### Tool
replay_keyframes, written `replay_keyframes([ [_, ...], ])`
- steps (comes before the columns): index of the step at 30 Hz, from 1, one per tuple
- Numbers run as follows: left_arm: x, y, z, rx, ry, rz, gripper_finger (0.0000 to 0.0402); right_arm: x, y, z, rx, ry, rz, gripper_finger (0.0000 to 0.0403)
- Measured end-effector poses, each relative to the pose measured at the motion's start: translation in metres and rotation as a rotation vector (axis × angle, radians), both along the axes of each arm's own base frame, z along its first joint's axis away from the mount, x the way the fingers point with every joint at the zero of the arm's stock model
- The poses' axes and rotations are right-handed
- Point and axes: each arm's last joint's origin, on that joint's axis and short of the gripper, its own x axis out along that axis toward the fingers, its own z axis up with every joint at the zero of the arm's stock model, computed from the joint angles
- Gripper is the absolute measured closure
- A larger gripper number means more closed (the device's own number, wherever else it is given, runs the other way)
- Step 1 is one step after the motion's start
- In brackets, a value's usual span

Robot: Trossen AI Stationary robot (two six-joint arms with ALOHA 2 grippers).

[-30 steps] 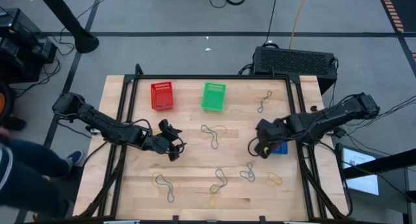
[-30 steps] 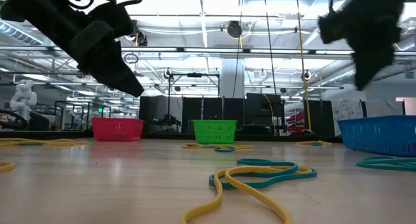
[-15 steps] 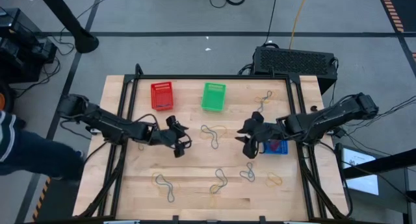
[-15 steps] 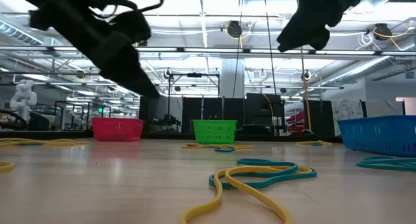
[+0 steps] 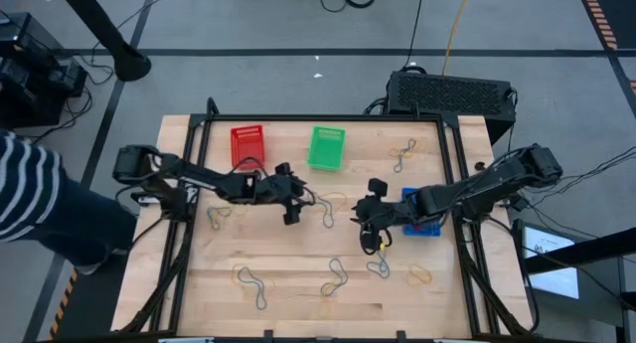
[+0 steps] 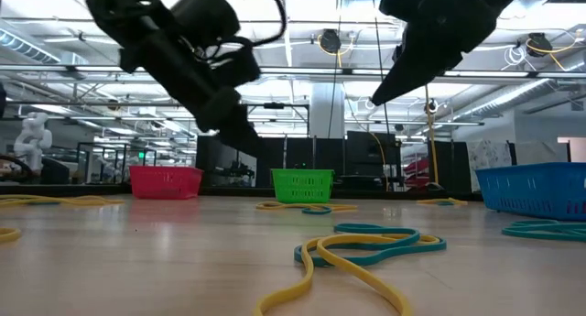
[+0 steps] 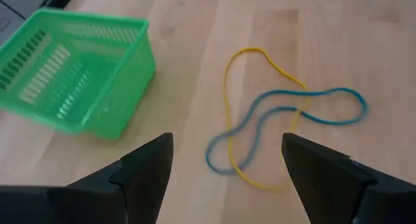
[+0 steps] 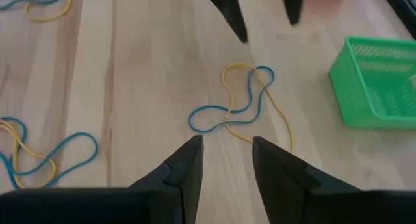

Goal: Sort rubber bands into baskets
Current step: Put the blue rubber band into the red bin

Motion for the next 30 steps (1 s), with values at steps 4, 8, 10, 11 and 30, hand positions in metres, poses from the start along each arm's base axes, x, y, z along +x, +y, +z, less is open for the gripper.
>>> replay_keyframes([
  [4,0.016,0.011,-0.003,0.004,0.013,-0.023,0.0107,0.002,0.0,0.0,-0.034,-0.003,0.035,0.0277],
  [8,0.031,0.02,-0.009,-0.022,0.032,-0.078,0.0107,0.001,0.0,0.0,-0.056,0.008,0.055,0.0277],
  [10,0.035,0.024,-0.011,-0.008,0.044,-0.084,0.0107,0.001,0.0,0.0,-0.067,0.008,0.067,0.0277],
  [11,0.037,0.025,-0.012,-0.001,0.042,-0.086,0.0107,0.001,0.0,0.0,-0.074,0.009,0.073,0.0277],
  [30,0.039,0.048,-0.036,-0.099,0.077,-0.174,0.0112,0.003,-0.017,-0.001,-0.076,0.034,0.015,0.0277],
])
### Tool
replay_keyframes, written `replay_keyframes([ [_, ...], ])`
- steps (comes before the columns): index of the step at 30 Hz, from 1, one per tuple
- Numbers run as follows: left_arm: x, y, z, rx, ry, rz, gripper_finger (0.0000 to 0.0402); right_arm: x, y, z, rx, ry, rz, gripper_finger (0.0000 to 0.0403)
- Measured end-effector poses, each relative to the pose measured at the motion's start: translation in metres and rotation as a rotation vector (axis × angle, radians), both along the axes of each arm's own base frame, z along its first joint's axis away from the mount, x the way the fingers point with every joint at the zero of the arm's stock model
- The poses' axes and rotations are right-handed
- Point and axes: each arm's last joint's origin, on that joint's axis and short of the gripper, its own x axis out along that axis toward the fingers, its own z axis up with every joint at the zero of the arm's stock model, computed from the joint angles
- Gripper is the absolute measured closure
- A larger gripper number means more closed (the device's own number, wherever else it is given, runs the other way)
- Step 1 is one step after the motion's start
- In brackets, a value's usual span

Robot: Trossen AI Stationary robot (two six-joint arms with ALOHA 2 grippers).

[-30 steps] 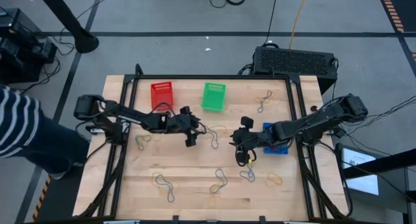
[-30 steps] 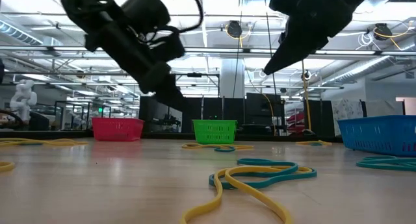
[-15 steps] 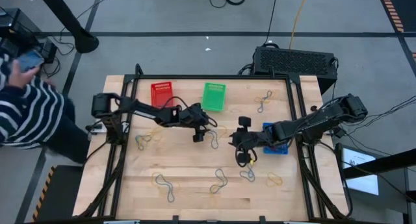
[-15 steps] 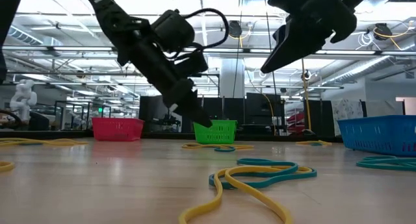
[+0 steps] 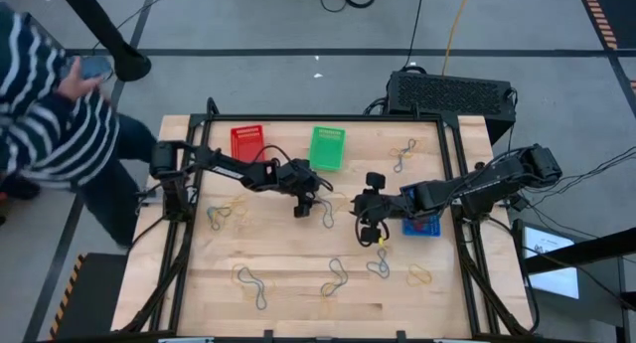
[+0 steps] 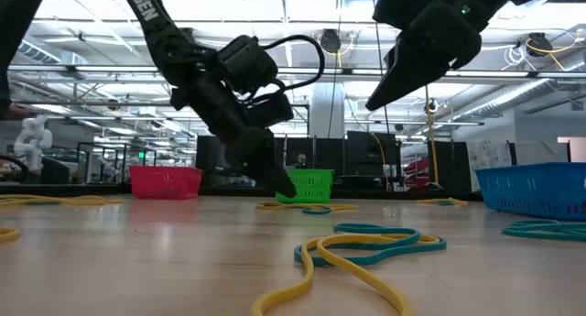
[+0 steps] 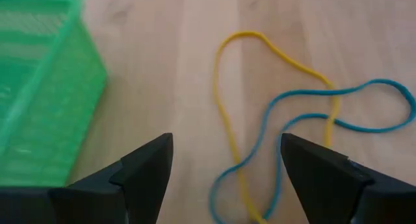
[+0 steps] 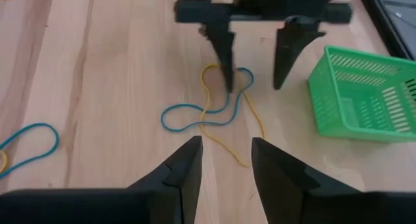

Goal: Sort rubber bands into baskets
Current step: Put the blue rubber band into the red bin

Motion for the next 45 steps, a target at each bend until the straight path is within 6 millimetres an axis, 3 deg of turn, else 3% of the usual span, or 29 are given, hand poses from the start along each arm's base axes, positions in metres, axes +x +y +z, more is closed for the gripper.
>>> replay_keyframes([
  [14,-0.009,0.016,-0.003,-0.109,0.057,0.079,0.0175,-0.004,0.002,-0.003,0.075,0.018,-0.076,0.0277],
  [35,-0.011,0.016,-0.004,-0.141,0.079,0.054,0.0176,-0.005,0.011,-0.003,0.088,0.014,-0.059,0.0277],
  [45,-0.012,0.027,-0.002,-0.153,0.043,0.067,0.0176,-0.005,0.011,-0.003,0.088,0.015,-0.058,0.0277],
])
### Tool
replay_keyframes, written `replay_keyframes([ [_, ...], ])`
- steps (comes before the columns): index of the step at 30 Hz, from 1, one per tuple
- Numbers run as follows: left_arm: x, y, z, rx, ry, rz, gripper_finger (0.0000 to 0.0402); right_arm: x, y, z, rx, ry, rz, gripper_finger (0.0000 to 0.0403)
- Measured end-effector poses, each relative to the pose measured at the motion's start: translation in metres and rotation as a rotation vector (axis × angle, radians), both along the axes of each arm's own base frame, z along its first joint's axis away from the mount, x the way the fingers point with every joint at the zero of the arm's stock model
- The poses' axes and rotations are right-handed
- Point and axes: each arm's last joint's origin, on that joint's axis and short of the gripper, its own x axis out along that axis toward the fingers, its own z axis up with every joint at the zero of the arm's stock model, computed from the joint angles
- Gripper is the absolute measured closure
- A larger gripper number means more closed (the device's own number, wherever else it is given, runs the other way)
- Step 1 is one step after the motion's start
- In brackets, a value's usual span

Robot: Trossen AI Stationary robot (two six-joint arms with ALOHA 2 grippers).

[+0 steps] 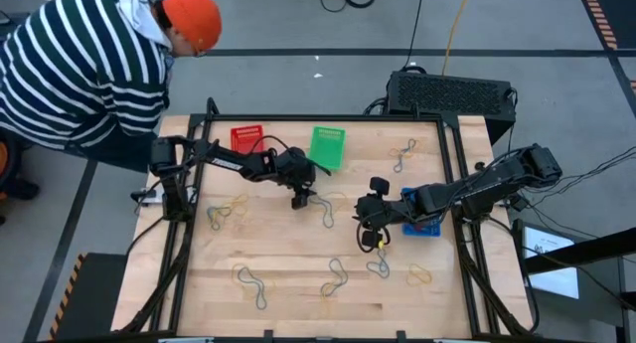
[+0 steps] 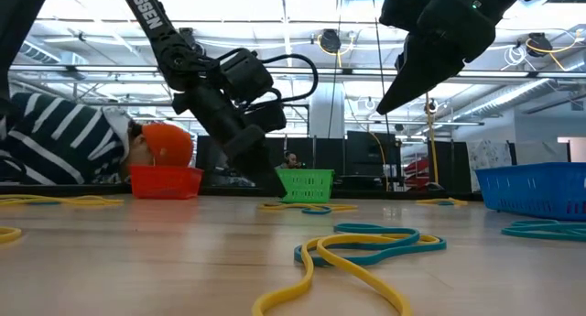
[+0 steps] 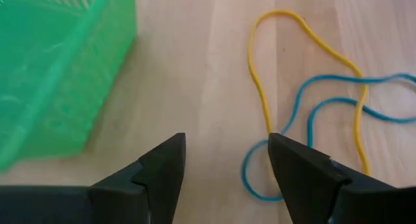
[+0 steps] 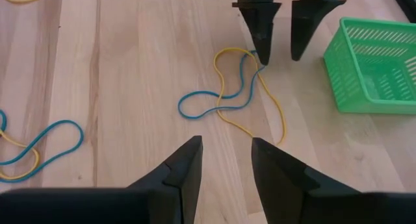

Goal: Sort rubber bands into baskets
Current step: Put the blue rubber band into the red bin

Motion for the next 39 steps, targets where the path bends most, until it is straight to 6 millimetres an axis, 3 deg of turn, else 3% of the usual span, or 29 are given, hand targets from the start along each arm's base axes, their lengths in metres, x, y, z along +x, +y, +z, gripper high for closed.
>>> replay_keyframes([
  [13,-0.001,-0.001,-0.001,0.017,0.021,-0.008,0.0185,0.0,0.0,0.0,0.0,0.0,0.0,0.0277],
  [21,-0.005,-0.008,-0.008,0.041,0.038,-0.006,0.0249,0.0,0.0,0.0,0.001,0.0,-0.001,0.0277],
  [30,-0.007,-0.013,-0.01,0.049,0.033,-0.002,0.0292,0.0,0.0,0.0,0.002,-0.001,-0.001,0.0277],
  [36,-0.007,-0.014,-0.011,0.036,0.038,0.009,0.0379,0.0,0.0,0.0,-0.003,0.0,0.003,0.0277],
  [39,-0.007,-0.015,-0.01,0.038,0.036,0.006,0.0393,0.0,0.0,0.0,-0.003,0.0,0.004,0.0277],
])
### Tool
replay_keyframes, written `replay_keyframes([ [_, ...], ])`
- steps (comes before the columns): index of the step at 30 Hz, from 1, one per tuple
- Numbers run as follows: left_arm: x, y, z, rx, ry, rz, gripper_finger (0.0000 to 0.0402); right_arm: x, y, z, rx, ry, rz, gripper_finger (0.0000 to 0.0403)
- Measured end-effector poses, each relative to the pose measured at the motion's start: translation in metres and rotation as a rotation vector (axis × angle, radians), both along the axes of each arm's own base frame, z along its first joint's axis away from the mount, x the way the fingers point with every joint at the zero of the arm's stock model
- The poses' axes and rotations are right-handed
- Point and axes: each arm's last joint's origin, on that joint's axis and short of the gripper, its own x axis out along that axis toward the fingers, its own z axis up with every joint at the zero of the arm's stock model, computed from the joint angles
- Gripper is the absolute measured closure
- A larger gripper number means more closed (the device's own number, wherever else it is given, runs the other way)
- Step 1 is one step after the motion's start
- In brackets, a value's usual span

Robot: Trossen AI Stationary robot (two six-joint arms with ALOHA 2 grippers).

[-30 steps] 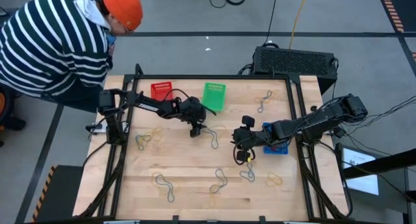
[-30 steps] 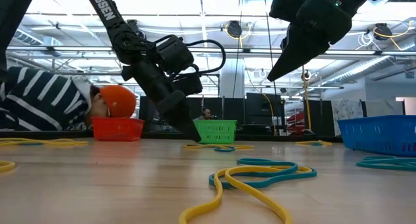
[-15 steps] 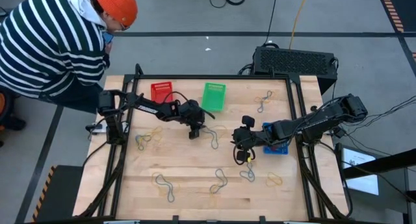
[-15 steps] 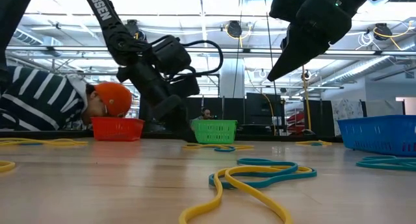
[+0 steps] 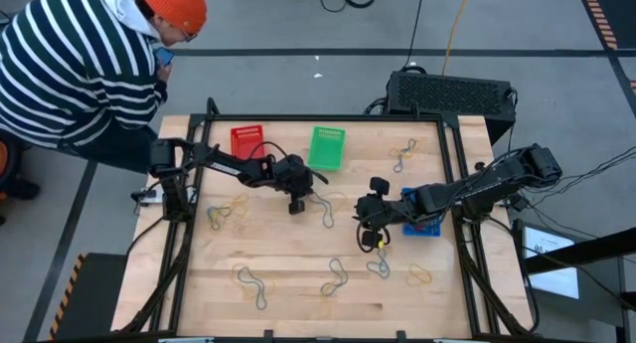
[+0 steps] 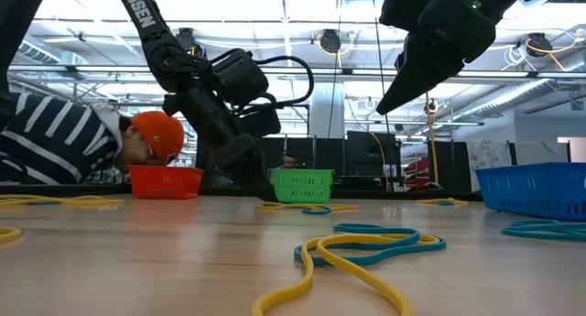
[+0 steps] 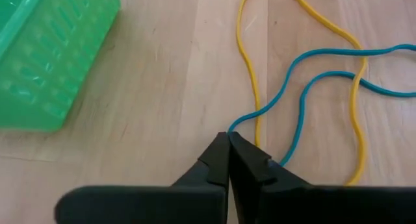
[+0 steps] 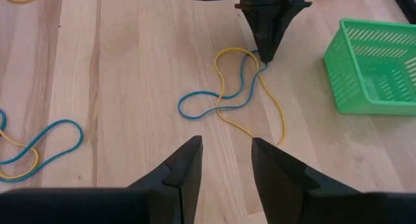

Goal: Sort rubber bands into baskets
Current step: Put the blue rubber band into the red bin

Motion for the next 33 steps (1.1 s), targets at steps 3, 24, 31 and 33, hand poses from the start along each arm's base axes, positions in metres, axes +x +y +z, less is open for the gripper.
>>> replay_keyframes([
  [3,-0.001,-0.002,0.006,0.01,-0.008,0.0,0.0396,0.0,0.0,0.0,-0.003,0.001,0.003,0.0277],
  [24,-0.02,-0.04,0.118,0.101,-0.371,-0.125,0.04,0.001,-0.001,0.001,0.001,-0.013,-0.007,0.0277],
  [31,-0.035,-0.053,0.131,0.115,-0.34,-0.163,0.04,0.001,-0.001,0.001,0.009,-0.015,-0.014,0.0277],
  [33,-0.039,-0.053,0.129,0.139,-0.292,-0.131,0.04,0.001,-0.001,0.001,0.012,-0.016,-0.017,0.0277],
])
